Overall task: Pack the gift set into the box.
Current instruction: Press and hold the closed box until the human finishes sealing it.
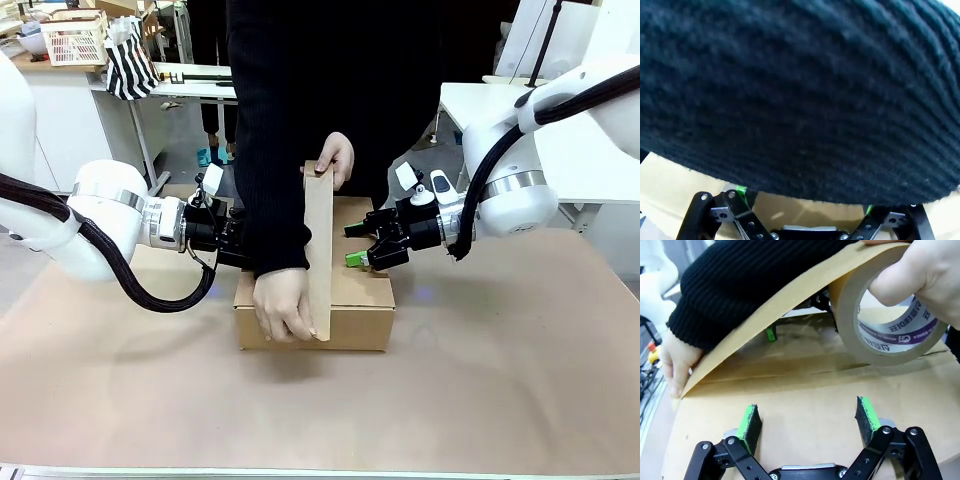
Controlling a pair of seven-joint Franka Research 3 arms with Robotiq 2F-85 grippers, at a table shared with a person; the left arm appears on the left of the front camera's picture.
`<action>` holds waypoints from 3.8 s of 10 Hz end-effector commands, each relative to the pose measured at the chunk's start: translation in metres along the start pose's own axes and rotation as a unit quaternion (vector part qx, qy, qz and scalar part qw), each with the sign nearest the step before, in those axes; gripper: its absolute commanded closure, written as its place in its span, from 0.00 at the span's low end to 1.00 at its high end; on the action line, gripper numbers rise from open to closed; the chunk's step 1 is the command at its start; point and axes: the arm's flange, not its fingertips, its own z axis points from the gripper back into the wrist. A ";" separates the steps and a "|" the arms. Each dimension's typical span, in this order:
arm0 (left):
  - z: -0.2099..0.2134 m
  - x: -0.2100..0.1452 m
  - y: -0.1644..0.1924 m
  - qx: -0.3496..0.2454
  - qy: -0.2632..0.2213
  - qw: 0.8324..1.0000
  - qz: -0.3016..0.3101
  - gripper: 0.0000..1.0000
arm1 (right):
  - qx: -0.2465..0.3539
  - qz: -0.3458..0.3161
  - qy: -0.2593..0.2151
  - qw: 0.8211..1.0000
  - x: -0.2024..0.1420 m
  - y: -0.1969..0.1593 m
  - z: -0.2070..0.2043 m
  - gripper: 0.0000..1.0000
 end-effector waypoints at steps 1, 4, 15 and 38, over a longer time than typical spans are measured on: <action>0.000 -0.003 -0.001 0.003 -0.001 1.000 0.004 0.00 | -0.005 0.000 0.009 1.000 -0.002 0.002 -0.001 0.00; 0.000 -0.003 -0.001 0.003 -0.001 1.000 0.004 0.00 | -0.005 0.000 0.009 1.000 -0.002 0.002 -0.001 0.00; 0.000 -0.003 -0.001 0.003 -0.001 1.000 0.004 0.00 | -0.005 0.000 0.009 1.000 -0.002 0.002 -0.001 0.00; 0.000 -0.003 -0.001 0.003 -0.001 1.000 0.004 0.00 | -0.005 0.000 0.009 1.000 -0.002 0.002 -0.001 0.00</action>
